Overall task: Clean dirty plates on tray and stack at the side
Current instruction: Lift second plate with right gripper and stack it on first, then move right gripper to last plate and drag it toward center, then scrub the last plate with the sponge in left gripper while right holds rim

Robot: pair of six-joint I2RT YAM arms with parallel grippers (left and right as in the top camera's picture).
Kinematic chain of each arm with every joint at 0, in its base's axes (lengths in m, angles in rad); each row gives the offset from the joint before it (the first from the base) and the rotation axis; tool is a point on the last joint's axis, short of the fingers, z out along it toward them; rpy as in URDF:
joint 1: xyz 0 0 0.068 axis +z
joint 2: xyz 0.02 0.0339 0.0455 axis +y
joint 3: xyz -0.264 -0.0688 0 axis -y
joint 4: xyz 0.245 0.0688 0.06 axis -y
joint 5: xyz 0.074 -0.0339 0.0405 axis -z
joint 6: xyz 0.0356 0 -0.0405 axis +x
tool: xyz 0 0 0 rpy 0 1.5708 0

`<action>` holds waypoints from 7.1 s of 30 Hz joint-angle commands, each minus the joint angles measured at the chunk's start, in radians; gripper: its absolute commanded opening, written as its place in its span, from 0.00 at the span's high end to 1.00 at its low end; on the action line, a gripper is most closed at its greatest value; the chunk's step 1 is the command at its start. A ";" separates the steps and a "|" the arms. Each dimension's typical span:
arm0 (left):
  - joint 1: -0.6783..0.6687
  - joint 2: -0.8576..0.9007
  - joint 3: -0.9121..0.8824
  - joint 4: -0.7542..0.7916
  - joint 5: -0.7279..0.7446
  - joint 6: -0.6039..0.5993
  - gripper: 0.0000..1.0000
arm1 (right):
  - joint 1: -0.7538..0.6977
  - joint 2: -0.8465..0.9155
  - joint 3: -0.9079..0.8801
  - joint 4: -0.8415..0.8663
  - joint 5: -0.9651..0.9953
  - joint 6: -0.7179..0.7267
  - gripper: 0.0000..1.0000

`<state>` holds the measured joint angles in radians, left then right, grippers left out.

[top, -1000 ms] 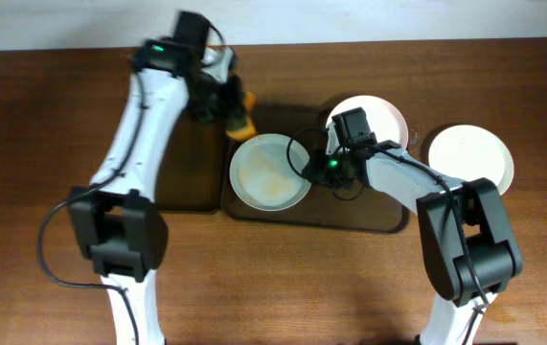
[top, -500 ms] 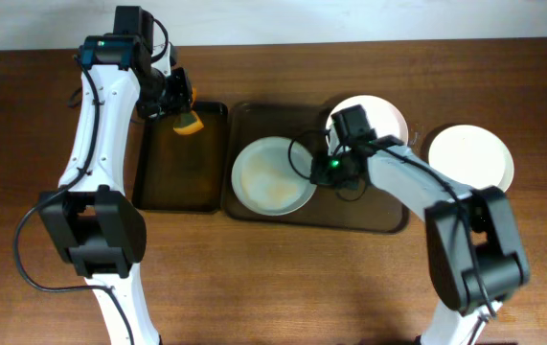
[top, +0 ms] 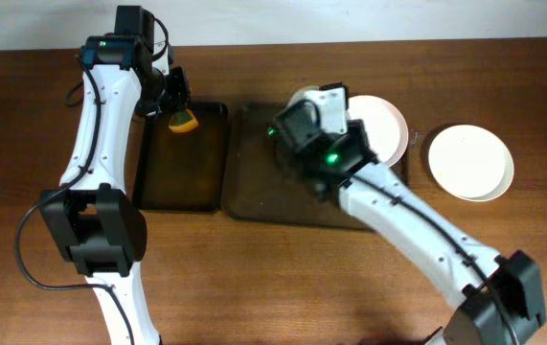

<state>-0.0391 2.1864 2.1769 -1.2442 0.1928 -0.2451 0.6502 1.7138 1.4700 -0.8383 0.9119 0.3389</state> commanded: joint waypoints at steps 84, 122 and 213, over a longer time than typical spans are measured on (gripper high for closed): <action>-0.020 0.009 -0.030 0.013 -0.007 0.015 1.00 | -0.471 0.322 -0.090 -0.020 -1.192 0.168 0.76; -0.063 0.026 -0.043 0.043 -0.007 0.015 1.00 | -0.427 0.414 -0.045 0.159 -1.069 0.294 0.96; -0.345 0.463 -0.050 0.204 -0.277 -0.523 1.00 | -0.428 0.425 -0.046 0.166 -1.061 0.241 0.96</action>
<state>-0.4023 2.5317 2.1891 -0.9974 0.2276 -0.6941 0.2226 2.0937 1.4372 -0.6655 -0.2031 0.5705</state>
